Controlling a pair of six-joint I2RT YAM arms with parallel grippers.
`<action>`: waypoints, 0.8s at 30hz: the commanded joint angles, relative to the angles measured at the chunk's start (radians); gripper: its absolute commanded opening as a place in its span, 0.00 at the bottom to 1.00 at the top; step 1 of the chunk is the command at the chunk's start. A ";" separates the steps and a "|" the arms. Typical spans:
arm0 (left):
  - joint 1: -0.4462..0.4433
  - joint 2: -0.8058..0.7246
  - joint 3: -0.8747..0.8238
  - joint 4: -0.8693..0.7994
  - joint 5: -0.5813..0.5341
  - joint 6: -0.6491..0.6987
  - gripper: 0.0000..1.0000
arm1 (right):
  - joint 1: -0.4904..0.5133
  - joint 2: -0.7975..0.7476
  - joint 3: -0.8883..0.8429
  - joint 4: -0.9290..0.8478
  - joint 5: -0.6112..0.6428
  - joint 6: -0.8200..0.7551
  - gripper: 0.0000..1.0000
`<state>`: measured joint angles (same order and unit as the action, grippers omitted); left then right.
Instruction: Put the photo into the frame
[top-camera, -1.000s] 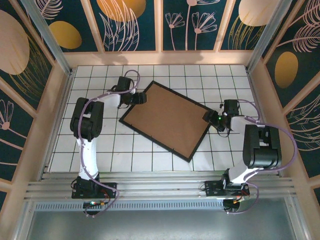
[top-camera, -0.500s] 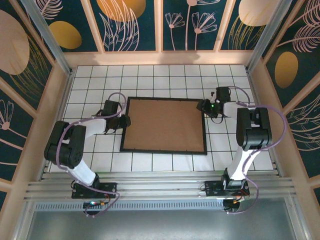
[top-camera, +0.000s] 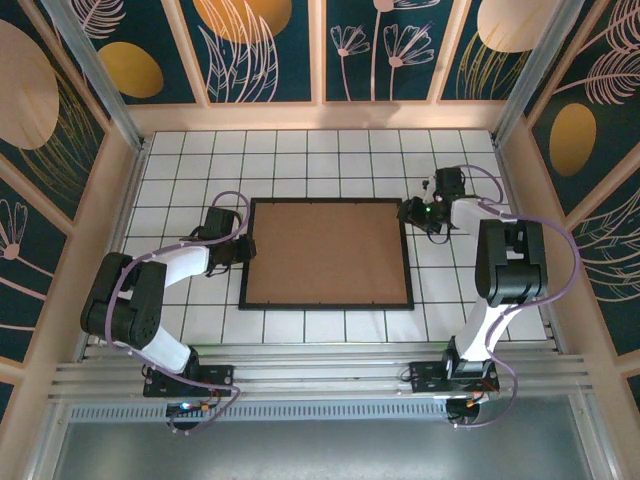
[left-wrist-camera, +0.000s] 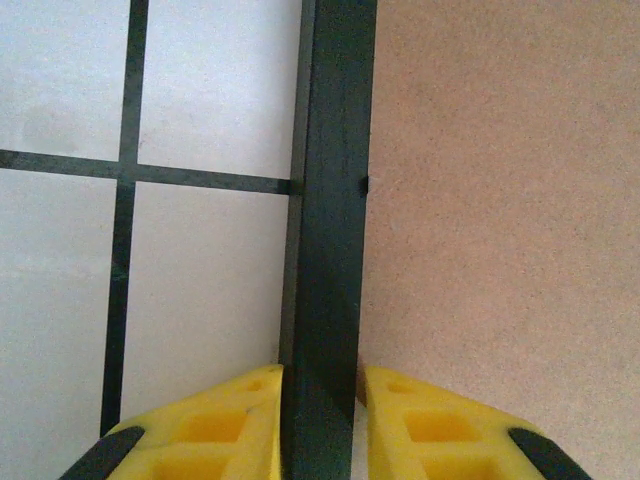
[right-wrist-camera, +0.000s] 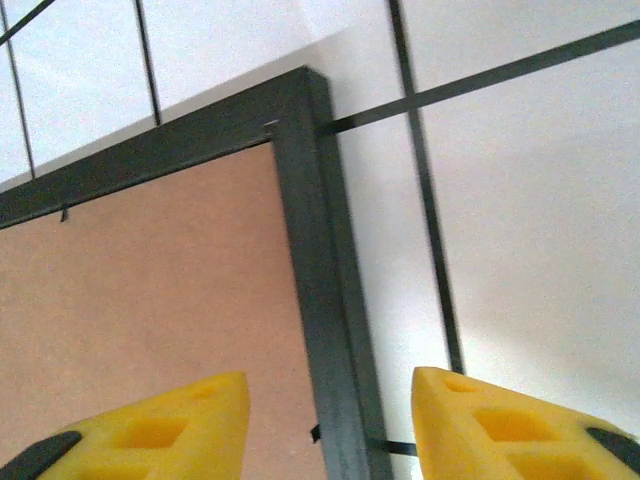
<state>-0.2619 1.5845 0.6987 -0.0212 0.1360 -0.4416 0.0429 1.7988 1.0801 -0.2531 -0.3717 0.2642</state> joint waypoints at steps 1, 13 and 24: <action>-0.016 0.014 0.000 -0.034 0.009 0.016 0.25 | 0.001 0.010 0.045 -0.067 0.019 -0.042 0.43; -0.016 0.041 0.025 -0.028 0.016 0.015 0.25 | 0.031 0.079 0.115 -0.157 0.070 -0.091 0.29; -0.017 0.056 0.032 -0.023 0.029 0.016 0.25 | 0.050 0.083 0.099 -0.177 0.079 -0.098 0.25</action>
<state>-0.2668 1.6093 0.7238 -0.0219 0.1413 -0.4389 0.0853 1.8824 1.1767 -0.3981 -0.2955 0.1806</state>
